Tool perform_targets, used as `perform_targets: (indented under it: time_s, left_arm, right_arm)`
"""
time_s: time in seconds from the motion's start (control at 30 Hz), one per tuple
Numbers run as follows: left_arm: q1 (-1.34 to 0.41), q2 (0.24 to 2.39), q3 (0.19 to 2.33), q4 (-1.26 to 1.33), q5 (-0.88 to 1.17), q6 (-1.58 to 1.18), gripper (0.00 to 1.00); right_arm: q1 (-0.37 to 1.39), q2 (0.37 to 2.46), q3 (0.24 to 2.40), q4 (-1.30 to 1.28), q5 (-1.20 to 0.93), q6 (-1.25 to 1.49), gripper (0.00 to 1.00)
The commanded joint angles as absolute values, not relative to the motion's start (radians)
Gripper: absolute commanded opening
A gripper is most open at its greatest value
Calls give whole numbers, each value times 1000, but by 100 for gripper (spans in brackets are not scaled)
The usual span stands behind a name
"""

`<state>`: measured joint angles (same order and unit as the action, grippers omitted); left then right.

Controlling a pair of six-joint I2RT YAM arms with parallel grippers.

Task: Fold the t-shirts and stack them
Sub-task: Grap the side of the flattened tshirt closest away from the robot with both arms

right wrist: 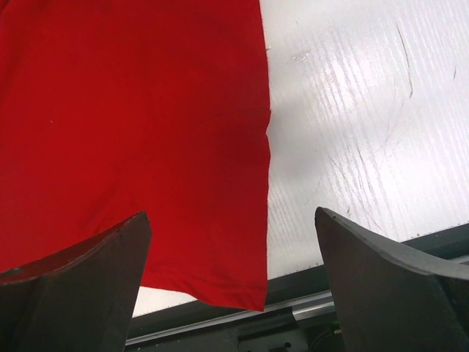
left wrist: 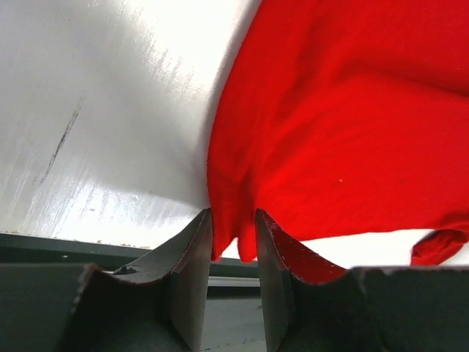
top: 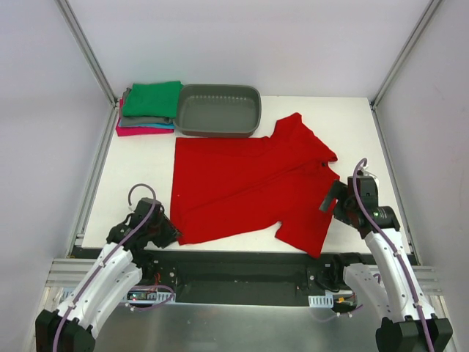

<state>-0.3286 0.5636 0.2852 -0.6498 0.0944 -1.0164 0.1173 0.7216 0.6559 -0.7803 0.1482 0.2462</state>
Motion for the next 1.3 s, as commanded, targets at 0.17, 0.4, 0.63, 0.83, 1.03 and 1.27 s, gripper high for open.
perform_targets:
  time_s: [0.17, 0.4, 0.63, 0.83, 1.03, 1.27]
  left_arm:
    - [-341, 517, 291, -736, 55, -1063, 24]
    - [-345, 505, 290, -758, 32, -1095, 14]
    - [-345, 476, 307, -753, 25, -1060, 0]
    - [-345, 385, 314, -723, 26, -1022, 0]
    - [-347, 348, 334, -709, 8, -1020, 0]
    - [-345, 364, 365, -693, -35, -1009, 0]
  right_arm:
    - [114, 721, 660, -805, 144, 212, 96]
    - [114, 706, 663, -808, 144, 206, 96]
    - [114, 712, 661, -822, 83, 186, 96]
    - [114, 674, 649, -942, 11, 213, 96]
    - [146, 634, 603, -942, -207, 293, 93]
    - [374, 750, 548, -979, -69, 403, 90]
